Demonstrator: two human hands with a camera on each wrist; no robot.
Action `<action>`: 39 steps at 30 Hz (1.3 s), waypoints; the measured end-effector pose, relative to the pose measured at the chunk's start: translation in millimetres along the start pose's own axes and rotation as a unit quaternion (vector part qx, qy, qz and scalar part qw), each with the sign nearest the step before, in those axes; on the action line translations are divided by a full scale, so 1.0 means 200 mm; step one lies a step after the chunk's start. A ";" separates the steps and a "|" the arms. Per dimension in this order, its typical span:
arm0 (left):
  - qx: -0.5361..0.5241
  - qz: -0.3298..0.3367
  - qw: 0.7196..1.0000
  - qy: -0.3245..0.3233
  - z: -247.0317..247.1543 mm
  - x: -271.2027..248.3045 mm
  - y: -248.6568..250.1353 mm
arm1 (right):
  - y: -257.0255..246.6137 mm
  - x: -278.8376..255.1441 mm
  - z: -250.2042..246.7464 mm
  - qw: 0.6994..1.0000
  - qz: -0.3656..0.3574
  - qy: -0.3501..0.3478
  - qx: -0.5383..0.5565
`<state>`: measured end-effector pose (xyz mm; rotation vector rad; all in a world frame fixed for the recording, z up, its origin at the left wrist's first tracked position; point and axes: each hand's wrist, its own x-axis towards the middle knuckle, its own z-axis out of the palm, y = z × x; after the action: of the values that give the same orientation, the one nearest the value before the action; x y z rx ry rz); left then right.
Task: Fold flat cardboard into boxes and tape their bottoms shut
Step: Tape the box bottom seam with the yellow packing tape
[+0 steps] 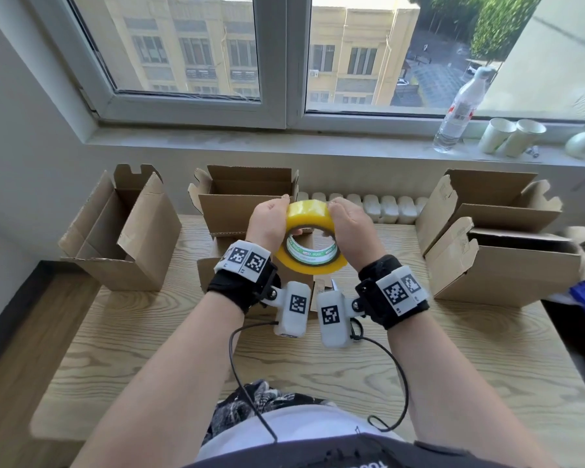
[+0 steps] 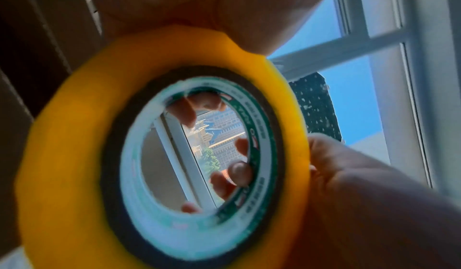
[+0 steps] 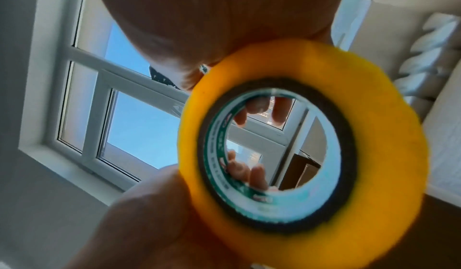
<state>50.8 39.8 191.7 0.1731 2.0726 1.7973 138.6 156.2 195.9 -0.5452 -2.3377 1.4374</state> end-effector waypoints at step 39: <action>0.404 0.067 0.911 0.045 0.04 -0.05 0.06 | -0.03 -0.01 0.02 0.996 -0.038 -0.084 0.003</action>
<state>60.4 45.8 203.5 0.4653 2.8104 0.9026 138.1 149.0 198.6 -0.3407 -2.4528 1.5074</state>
